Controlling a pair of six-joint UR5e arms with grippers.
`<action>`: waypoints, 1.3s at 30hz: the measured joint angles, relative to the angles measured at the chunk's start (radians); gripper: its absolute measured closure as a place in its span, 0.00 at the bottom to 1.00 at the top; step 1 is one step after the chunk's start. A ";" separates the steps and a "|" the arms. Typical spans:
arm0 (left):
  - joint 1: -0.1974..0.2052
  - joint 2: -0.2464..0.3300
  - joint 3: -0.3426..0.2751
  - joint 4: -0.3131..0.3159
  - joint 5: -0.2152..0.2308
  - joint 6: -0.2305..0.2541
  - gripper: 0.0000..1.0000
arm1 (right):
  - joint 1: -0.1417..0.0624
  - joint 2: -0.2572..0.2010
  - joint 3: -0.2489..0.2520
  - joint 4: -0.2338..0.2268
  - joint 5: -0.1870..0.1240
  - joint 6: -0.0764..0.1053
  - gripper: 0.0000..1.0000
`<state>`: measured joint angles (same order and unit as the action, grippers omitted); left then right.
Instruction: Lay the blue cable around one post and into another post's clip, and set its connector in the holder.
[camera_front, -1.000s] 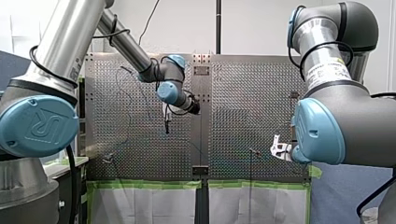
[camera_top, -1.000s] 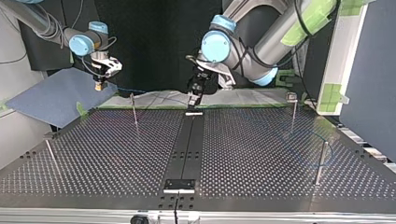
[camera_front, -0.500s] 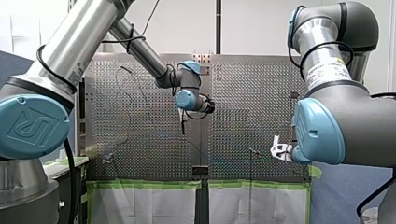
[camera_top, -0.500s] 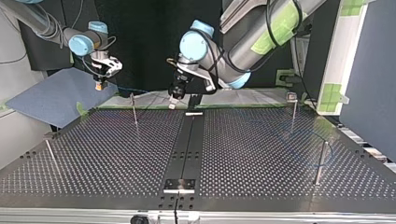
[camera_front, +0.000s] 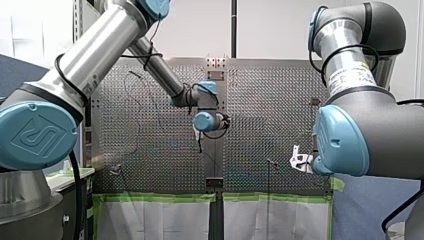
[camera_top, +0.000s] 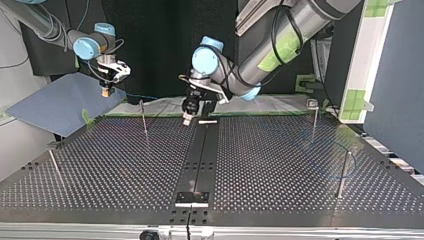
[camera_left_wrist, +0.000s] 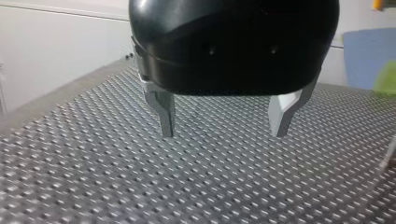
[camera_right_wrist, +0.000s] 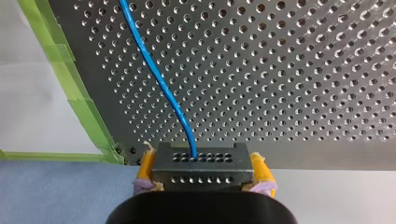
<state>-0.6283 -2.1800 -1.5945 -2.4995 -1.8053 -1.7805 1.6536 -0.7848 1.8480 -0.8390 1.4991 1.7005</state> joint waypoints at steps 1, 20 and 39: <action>0.000 -0.011 -0.005 0.011 -0.002 0.002 0.00 | 0.000 0.000 0.000 0.000 0.000 0.000 0.98; -0.007 -0.173 -0.001 0.173 -0.003 0.021 0.00 | 0.004 0.000 0.000 -0.001 0.000 0.001 0.98; -0.011 -0.333 0.046 0.184 -0.055 0.064 0.00 | 0.004 0.000 0.000 -0.001 -0.001 0.000 0.98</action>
<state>-0.6390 -2.5129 -1.5488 -2.3160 -1.8603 -1.7168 1.6580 -0.7849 1.8479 -0.8403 1.4978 1.7006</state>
